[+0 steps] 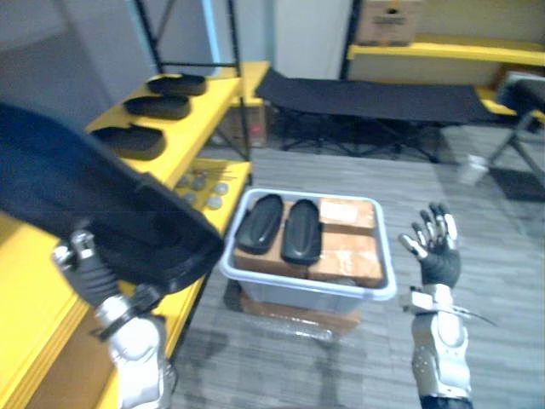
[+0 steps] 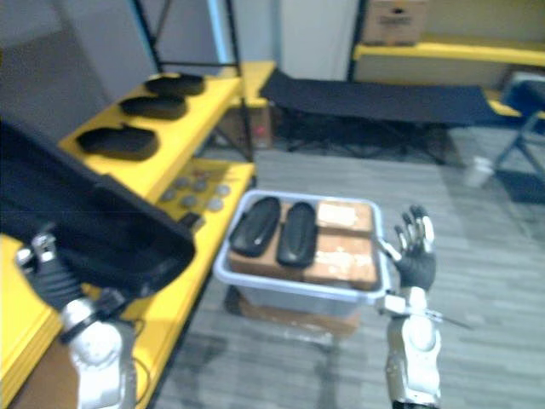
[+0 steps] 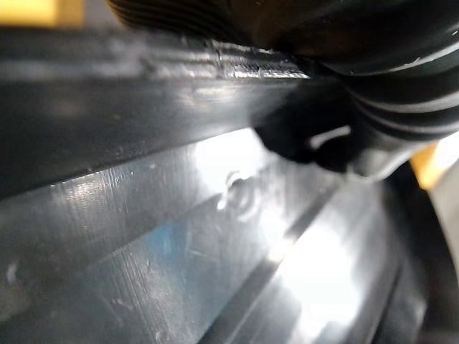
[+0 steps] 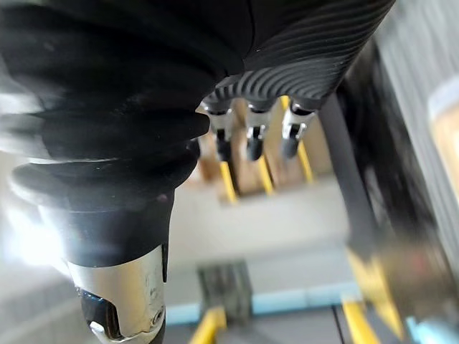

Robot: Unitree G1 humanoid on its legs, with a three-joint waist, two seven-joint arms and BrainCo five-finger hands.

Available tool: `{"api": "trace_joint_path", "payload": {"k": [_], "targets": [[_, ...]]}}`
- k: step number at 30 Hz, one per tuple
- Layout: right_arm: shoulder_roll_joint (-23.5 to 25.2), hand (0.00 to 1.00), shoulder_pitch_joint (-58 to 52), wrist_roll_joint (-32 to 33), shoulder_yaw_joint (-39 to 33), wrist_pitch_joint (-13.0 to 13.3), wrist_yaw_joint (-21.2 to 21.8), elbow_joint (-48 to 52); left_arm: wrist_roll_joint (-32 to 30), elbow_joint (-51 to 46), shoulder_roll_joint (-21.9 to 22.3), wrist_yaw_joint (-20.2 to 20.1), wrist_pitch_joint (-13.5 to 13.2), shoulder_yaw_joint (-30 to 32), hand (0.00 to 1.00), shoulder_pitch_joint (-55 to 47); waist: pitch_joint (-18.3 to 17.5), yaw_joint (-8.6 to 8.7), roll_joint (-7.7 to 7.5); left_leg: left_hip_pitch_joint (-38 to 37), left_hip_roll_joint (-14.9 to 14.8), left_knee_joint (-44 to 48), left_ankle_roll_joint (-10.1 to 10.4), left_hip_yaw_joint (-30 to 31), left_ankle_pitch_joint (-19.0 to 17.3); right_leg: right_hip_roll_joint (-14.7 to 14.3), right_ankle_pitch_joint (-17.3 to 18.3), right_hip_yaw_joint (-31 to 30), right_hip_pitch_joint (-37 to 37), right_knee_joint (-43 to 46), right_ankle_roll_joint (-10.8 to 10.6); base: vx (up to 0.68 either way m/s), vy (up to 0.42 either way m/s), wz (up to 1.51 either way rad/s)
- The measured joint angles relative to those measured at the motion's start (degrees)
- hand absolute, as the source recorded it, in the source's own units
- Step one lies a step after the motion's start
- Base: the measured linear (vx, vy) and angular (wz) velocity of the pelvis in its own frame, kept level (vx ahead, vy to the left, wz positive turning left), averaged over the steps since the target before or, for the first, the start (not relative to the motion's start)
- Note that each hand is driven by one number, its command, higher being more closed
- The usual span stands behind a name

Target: Walk over and take plastic housings, then place them on the shelf

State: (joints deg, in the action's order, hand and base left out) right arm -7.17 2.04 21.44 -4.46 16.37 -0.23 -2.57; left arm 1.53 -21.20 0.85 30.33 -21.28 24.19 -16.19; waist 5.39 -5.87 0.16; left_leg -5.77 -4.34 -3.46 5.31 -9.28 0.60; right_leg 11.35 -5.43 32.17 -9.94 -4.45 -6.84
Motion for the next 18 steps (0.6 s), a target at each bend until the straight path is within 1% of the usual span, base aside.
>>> {"api": "trace_joint_path", "payload": {"k": [2, 3, 4, 6, 7, 8, 9, 11, 12, 15, 16, 17, 18], "targets": [[0.1, 0.0, 3.5, -1.4, 5.3, -1.4, -1.2, -2.4, -0.3, -1.9, 0.4, -0.1, 0.0, 3.8, 1.0, -5.0, -0.1, -3.52, -0.09, 1.5, 0.6, 0.0, -0.3, 3.6, 0.6, 0.3, 0.1, 3.4, -0.9, 0.0, -0.1, 0.02, 0.004, 0.82], [0.1, 0.0, 4.1, -2.1, 6.6, -1.6, -1.6, -2.7, -0.2, -2.2, 0.7, -0.3, 0.0, 4.6, 1.0, -6.0, -0.1, -4.42, -0.09, 1.9, 0.9, 0.0, -0.3, 4.5, 0.7, 0.4, 0.1, 4.3, -1.2, 0.0, -0.2, 0.01, 0.02, 0.78], [0.3, 0.0, 5.0, -3.7, 9.2, -2.0, -2.4, -3.2, -0.1, -2.6, 1.8, -0.8, -0.5, 6.2, 1.0, -7.7, -0.1, -6.17, -0.08, 2.2, 1.5, -0.2, -0.5, 6.2, 0.9, 0.8, 0.2, 5.9, -1.6, 0.2, -0.2, 0.0, 0.029, 0.62], [0.8, 0.0, 5.9, -6.0, 12.4, -2.8, -3.0, -3.3, 0.4, -2.8, 2.8, -1.7, -1.7, 7.7, 1.0, -9.6, -0.2, -7.53, -0.23, 2.9, 2.2, -0.2, -0.8, 8.2, 1.1, 1.6, 0.6, 7.4, -2.2, 1.0, -0.6, 0.02, 0.059, 0.69], [1.0, 0.0, 6.2, -6.8, 13.7, -3.3, -3.6, -3.3, 1.0, -2.9, 3.0, -2.7, -2.4, 8.5, 1.0, -10.2, -0.2, -7.88, -0.28, 3.5, 2.8, -0.2, -1.1, 9.8, 1.3, 2.2, 0.8, 7.7, -2.2, 2.0, -0.8, 0.03, 0.071, 0.7], [1.1, 0.0, 6.2, -7.3, 13.8, -3.3, -3.7, -3.3, 1.2, -3.0, 3.0, -3.2, -2.5, 8.5, 1.0, -10.2, -0.2, -7.84, -0.32, 3.9, 3.0, -0.1, -1.2, 10.6, 1.4, 2.5, 0.9, 8.1, -2.2, 2.5, -0.7, 0.02, 0.071, 0.64], [1.1, 0.0, 6.2, -8.2, 13.8, -4.0, -4.1, -3.3, 2.4, -3.4, 3.0, -4.6, -2.7, 8.4, 1.0, -10.2, -0.1, -7.85, -0.45, 4.3, 3.2, -0.3, -1.4, 12.0, 1.7, 2.9, 1.0, 8.7, -2.2, 3.4, -0.6, 0.01, 0.064, 0.54], [0.9, 0.0, 5.9, -8.9, 13.6, -4.0, -4.6, -3.3, 4.2, -3.4, 3.0, -6.3, -3.4, 8.4, 1.0, -9.8, -0.2, -7.55, -0.8, 4.9, 3.7, -0.1, -1.9, 13.5, 2.1, 3.5, 1.2, 8.7, -2.3, 4.6, -0.4, 0.01, 0.057, 0.44], [0.4, 0.0, 5.7, -9.5, 13.5, -4.1, -4.5, -3.3, 5.3, -3.4, 3.0, -7.0, -3.6, 8.4, 1.0, -9.4, 0.1, -7.51, -1.32, 5.0, 3.9, 0.0, -2.0, 13.7, 2.1, 3.7, 1.7, 8.7, -2.3, 5.4, 0.3, 0.01, 0.041, 0.24], [0.0, 0.0, 5.7, -10.4, 13.5, -4.1, -2.9, -3.3, 6.4, -3.3, 3.0, -6.8, -3.6, 8.4, 1.0, -8.6, 0.8, -7.57, -2.45, 5.1, 3.9, 0.5, -2.0, 14.7, 2.1, 3.9, 2.9, 8.5, -2.4, 6.3, 1.1, 0.0, -0.006, 0.14], [-0.3, 0.0, 5.7, -10.4, 13.4, -4.1, -2.2, -3.3, 6.7, -3.3, 3.0, -6.7, -3.6, 8.4, 1.0, -8.4, 1.0, -7.45, -2.87, 5.7, 4.0, 1.7, -1.9, 15.1, 1.6, 4.0, 3.7, 8.5, -2.4, 7.0, 1.1, -0.01, -0.034, 0.15], [-0.7, 0.0, 5.7, -10.5, 13.1, -4.2, -1.1, -3.3, 6.7, -3.1, 3.0, -6.6, -3.5, 8.4, 1.0, -8.6, 1.7, -7.69, -3.26, 6.2, 4.0, 4.0, -1.8, 15.0, 0.5, 4.0, 4.6, 8.3, -2.8, 7.7, 1.1, -0.01, -0.024, 0.12], [-1.0, 0.0, 5.7, -10.5, 12.9, -4.2, -0.7, -3.3, 6.7, -2.8, 3.1, -6.6, -3.4, 8.5, 1.0, -8.9, 2.0, -7.87, -3.29, 6.3, 4.1, 5.2, -1.7, 15.1, -0.2, 4.0, 5.1, 8.4, -3.2, 8.1, 0.9, -0.02, -0.032, 0.06]]}}
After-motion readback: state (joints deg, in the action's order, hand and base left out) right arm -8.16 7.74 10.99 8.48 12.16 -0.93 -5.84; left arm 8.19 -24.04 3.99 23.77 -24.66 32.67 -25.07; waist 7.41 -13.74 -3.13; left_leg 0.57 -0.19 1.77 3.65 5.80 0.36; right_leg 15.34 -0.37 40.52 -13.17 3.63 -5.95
